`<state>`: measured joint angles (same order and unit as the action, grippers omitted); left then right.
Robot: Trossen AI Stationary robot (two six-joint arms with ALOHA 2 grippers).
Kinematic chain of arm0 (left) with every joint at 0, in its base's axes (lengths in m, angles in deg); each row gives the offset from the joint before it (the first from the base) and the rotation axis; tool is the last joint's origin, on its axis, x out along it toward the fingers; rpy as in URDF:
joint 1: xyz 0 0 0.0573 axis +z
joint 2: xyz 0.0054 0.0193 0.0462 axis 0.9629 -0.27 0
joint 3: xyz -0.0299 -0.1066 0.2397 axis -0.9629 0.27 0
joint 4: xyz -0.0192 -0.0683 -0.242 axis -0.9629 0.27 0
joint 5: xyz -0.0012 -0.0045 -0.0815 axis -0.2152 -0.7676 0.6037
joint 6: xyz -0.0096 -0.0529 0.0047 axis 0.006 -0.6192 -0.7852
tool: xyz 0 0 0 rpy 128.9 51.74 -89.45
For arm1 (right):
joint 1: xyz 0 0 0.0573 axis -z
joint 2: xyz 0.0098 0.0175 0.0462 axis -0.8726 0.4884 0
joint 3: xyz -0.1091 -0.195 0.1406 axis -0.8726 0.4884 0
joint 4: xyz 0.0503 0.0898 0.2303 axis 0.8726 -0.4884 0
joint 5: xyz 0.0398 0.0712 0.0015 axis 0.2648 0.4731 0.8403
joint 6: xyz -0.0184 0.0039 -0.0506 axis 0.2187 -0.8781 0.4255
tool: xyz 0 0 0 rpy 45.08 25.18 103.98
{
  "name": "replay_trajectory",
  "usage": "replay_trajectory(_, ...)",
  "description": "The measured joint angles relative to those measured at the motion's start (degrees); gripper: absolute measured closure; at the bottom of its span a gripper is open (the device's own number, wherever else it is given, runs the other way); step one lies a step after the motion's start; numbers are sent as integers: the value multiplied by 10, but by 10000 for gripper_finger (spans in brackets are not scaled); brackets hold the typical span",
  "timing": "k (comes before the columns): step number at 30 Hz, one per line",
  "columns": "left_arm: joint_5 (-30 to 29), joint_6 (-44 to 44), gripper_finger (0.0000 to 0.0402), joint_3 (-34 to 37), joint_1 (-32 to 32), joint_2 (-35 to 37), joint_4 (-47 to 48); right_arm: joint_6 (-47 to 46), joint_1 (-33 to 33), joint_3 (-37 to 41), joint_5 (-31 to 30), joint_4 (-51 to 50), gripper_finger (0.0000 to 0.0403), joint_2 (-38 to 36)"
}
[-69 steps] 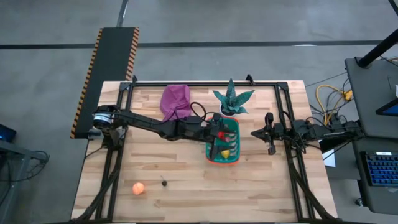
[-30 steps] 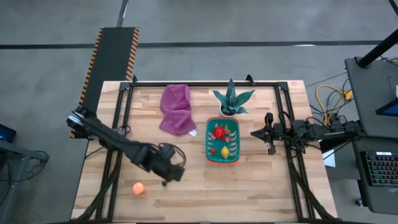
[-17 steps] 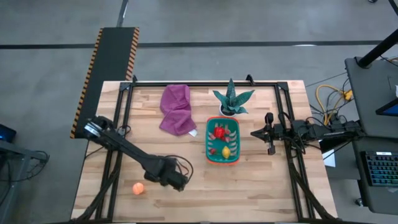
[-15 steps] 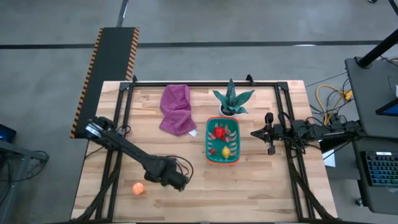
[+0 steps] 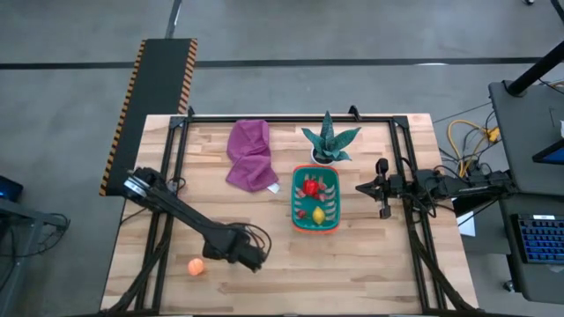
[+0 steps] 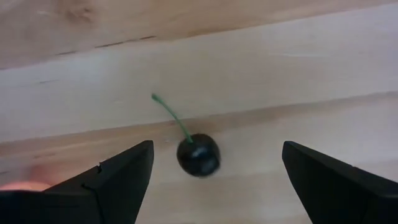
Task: Pick and placing Produce into tupperware
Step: Put the black cherry into the blue basket
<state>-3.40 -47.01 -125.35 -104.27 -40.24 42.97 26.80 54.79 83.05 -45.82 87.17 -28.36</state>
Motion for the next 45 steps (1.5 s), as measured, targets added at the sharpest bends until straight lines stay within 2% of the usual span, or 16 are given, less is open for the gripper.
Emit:
replay_trajectory(13, 33, -12, 70, 0, 0, -27, -9, 0, 0, 0, 0, 1, 394, 0)
replay_trajectory(36, 38, 21, 285, 4, -1, -27, -13, 0, 0, 0, 0, 1, 394, 0)
replay_trajectory(40, 37, 50, 307, 6, -1, -27, -11, 0, 0, 0, 0, 1, 394, 0)
replay_trajectory(45, 29, 124, 307, 6, -1, -26, -9, 0, 0, 0, 0, 2, 394, 0)
